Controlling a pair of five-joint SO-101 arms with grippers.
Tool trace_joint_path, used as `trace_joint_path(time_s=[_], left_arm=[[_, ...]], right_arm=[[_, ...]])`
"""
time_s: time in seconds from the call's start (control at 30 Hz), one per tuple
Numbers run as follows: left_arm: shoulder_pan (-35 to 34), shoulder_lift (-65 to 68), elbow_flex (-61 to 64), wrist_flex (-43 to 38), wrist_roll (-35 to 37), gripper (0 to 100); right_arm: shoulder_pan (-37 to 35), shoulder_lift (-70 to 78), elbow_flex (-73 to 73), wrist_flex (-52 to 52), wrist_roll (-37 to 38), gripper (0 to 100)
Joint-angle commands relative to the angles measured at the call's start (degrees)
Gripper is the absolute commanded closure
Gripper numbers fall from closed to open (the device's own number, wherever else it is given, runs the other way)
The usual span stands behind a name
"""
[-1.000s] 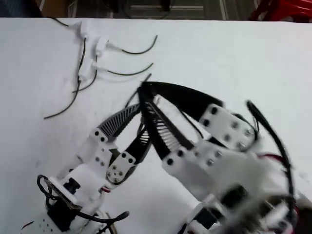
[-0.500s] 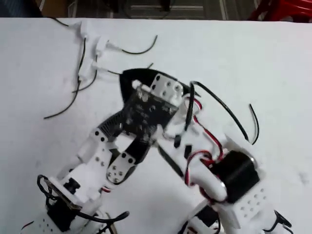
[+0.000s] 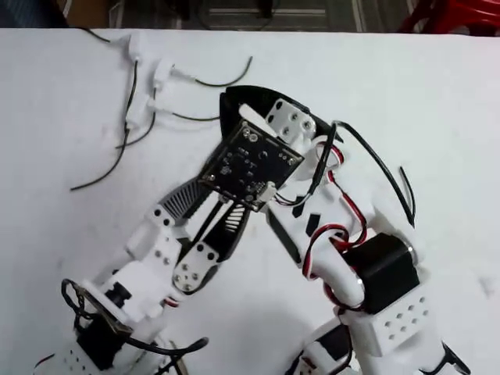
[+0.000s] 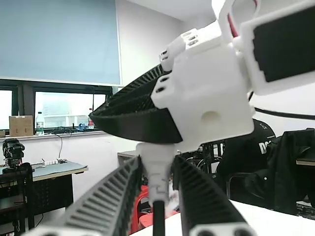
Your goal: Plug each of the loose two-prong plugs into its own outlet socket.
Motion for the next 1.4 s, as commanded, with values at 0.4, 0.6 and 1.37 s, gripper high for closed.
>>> trace_joint_path(time_s=[0.4,0.6,1.37], left_arm=[[0.3,-0.5,-0.4,-1.0,0.0,98],[0.3,-0.5,-0.4,-1.0,0.0,98],[-7.0,0.0,0.6,-0.3,0.5,98]], right_arm=[[0.9,-0.5,0.1,-1.1,0.7,97.9],[2.9,1.5,0.0,-2.1,0.8,97.9],[10.9,3.1,-18.5,5.0,0.8,97.9]])
